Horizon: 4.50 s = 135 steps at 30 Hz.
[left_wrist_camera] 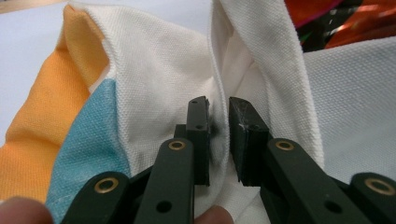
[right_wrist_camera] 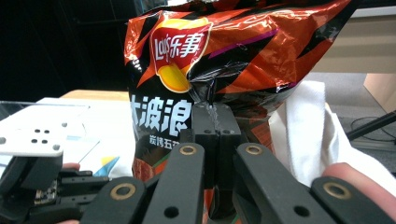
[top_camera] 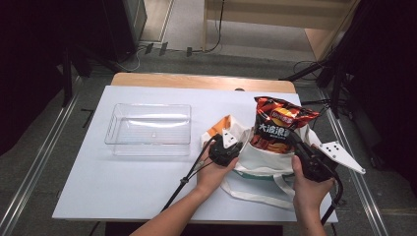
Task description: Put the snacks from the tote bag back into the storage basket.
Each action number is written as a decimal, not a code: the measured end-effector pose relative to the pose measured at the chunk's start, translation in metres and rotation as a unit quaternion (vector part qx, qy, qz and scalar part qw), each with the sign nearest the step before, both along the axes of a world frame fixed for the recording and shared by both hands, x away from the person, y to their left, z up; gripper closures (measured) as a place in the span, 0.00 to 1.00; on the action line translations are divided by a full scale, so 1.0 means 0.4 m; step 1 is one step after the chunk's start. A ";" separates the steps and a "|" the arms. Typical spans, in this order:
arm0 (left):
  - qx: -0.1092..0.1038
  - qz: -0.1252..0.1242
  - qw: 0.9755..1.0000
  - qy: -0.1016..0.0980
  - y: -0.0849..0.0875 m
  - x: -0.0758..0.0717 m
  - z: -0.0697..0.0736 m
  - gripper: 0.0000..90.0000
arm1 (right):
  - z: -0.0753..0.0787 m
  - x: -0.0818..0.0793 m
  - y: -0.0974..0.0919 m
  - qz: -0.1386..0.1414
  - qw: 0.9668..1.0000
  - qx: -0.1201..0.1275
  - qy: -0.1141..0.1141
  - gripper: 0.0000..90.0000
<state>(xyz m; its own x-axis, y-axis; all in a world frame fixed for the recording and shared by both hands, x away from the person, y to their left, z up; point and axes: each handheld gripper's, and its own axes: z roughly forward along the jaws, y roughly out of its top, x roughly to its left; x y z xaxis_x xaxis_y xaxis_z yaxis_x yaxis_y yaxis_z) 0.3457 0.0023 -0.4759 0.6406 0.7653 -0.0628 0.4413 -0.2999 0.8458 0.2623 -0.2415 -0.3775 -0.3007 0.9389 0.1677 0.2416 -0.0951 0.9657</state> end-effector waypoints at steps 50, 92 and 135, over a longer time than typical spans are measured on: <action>-0.072 -0.016 0.997 0.007 0.047 -0.026 0.039 0.75 | 0.086 -0.012 0.007 0.001 0.998 0.027 -0.054 1.00; -0.215 -0.050 0.974 -0.043 0.100 -0.041 0.322 0.79 | 0.045 -0.028 0.082 0.046 0.998 0.003 -0.041 1.00; -0.232 -0.076 0.966 -0.083 0.226 -0.059 0.398 1.00 | -0.092 -0.056 0.062 0.087 0.996 -0.011 0.030 0.17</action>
